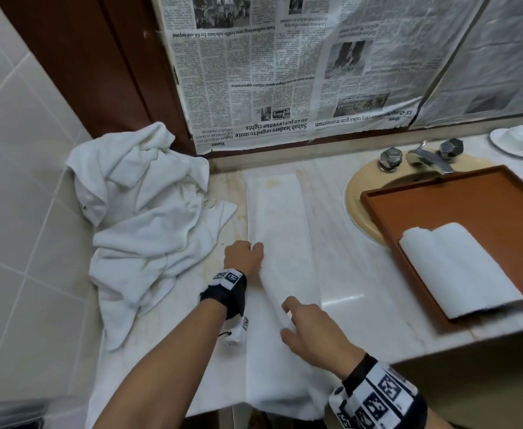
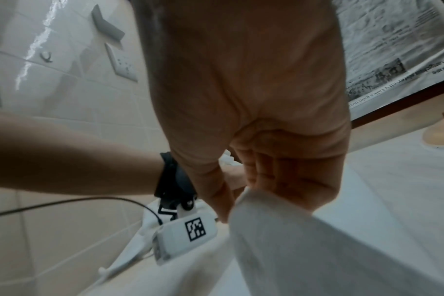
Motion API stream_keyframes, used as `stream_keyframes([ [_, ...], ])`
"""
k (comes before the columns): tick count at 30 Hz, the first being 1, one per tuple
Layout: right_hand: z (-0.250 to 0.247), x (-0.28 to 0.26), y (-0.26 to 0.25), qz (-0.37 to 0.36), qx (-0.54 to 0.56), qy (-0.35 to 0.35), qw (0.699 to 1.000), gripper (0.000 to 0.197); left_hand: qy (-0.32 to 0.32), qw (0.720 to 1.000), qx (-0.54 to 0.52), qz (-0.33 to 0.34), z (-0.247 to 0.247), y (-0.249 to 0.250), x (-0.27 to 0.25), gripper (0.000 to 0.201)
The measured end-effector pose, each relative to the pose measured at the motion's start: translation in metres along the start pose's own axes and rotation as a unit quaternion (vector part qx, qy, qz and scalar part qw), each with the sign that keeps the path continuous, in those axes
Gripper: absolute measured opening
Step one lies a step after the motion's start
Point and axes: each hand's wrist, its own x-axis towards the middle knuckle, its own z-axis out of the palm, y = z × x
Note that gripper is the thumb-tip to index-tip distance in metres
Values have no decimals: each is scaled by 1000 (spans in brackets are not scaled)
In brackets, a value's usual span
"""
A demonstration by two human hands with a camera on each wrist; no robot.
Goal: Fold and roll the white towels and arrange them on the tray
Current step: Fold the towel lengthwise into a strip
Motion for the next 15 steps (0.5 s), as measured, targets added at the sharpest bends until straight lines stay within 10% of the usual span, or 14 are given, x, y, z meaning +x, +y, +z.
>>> stream_keyframes([
  [8,44,-27,-18,38,-38,-79,995,38,-5,993,101,55,-1,-18,2,35],
  [15,75,-30,-14,-4,-24,-78,997,36,66,997,-31,28,3,-32,-3,17],
])
